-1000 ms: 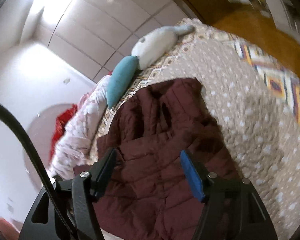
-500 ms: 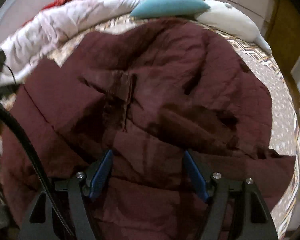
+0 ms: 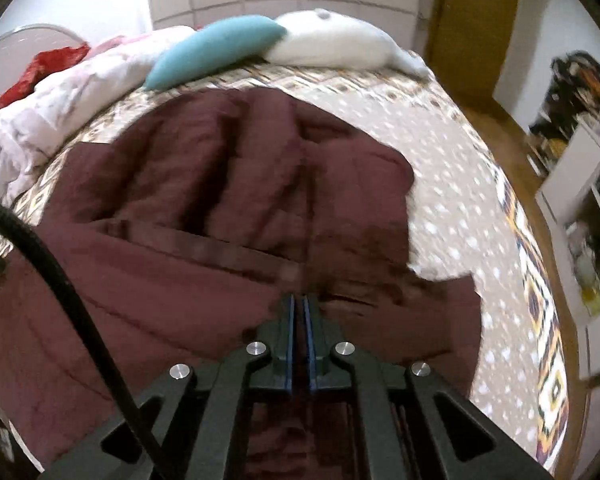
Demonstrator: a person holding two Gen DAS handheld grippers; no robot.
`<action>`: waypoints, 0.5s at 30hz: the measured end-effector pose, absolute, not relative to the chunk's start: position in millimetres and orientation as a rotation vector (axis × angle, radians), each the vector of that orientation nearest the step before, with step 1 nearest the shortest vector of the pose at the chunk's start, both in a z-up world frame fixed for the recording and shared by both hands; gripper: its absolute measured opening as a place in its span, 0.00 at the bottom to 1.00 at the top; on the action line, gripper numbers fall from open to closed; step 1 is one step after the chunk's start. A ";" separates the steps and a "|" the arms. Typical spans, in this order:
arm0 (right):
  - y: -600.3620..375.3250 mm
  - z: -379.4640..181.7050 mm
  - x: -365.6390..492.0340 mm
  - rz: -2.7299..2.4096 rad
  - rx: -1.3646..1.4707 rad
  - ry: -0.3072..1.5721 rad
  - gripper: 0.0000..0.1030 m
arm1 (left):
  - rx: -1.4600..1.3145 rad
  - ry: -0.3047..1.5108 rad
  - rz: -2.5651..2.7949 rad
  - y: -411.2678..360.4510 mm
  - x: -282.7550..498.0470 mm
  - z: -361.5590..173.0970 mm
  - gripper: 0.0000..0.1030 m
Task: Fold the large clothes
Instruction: 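Lift the held hem with both tools and fold it toward the hood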
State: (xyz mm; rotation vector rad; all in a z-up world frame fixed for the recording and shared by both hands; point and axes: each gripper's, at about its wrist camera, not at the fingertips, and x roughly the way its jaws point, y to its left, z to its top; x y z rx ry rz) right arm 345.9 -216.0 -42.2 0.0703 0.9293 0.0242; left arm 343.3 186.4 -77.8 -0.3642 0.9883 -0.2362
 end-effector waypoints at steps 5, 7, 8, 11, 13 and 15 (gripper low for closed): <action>-281.7 -8.3 306.6 0.122 0.358 0.792 0.67 | -0.364 0.967 -0.302 185.5 345.7 -73.1 0.70; -301.1 -2.0 293.2 0.107 0.410 0.738 0.72 | -0.377 0.975 -0.328 184.4 351.1 -76.8 0.74; -306.8 -2.5 290.0 0.090 0.413 0.735 0.74 | -0.387 0.989 -0.342 183.7 355.1 -80.9 0.77; -323.8 -16.3 291.1 0.028 0.412 0.787 0.74 | -0.445 1.032 -0.370 184.5 365.3 -93.6 0.79; -333.3 -31.3 294.8 0.035 0.438 0.834 0.74 | -0.517 1.060 -0.411 189.1 371.7 -102.7 0.83; -334.9 -47.0 297.2 0.058 0.431 0.887 0.74 | -0.562 1.084 -0.441 192.1 377.2 -109.9 0.85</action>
